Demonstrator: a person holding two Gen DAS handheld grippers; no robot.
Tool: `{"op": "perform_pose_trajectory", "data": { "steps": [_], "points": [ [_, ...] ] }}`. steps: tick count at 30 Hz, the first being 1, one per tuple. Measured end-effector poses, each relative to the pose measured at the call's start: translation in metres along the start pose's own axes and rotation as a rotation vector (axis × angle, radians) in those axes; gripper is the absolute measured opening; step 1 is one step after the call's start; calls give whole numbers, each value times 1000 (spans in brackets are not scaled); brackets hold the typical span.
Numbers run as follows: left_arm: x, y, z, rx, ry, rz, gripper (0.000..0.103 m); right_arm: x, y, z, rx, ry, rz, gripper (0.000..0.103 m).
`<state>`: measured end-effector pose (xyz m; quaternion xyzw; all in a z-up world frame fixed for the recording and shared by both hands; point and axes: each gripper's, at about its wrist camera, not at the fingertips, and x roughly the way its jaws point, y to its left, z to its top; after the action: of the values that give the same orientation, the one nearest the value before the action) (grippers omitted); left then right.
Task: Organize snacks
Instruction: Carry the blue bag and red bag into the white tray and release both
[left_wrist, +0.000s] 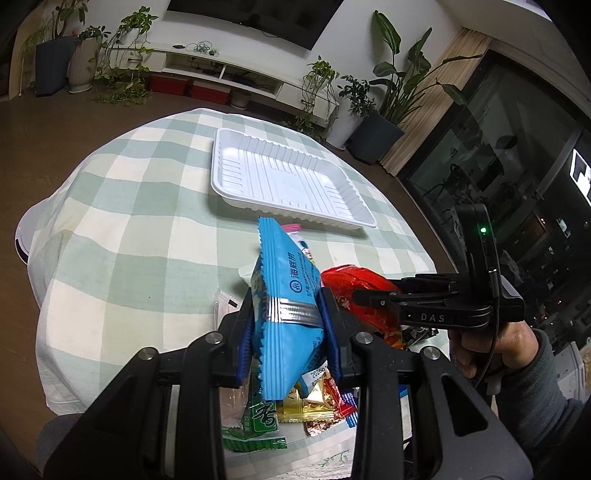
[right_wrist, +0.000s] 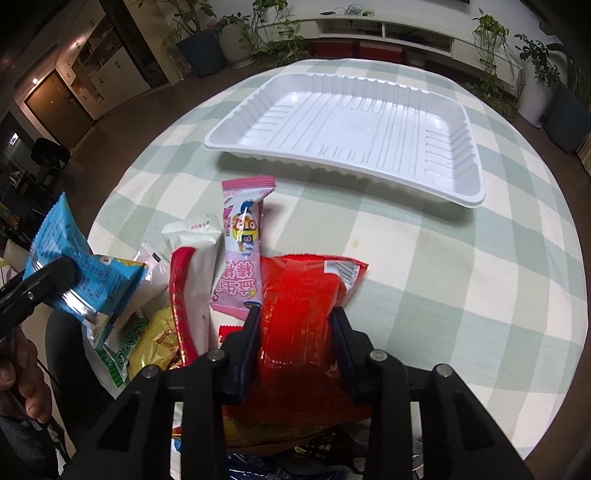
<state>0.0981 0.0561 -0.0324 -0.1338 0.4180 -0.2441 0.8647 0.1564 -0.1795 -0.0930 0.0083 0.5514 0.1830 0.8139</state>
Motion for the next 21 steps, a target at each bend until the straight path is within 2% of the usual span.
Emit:
{"op": "perform_pose_trajectory", "data": {
  "steps": [6,15,21],
  "points": [
    [0,2,6,-14,-5,-14,29,-17,-10,1,49,-75,46,36],
    [2,2,8,-16,0,-8,29,-13,-16,-1,55,-70,56,34],
    [4,3,11,-24,-2,-17,29,-28,-22,0,82,-130,77,33]
  ]
}}
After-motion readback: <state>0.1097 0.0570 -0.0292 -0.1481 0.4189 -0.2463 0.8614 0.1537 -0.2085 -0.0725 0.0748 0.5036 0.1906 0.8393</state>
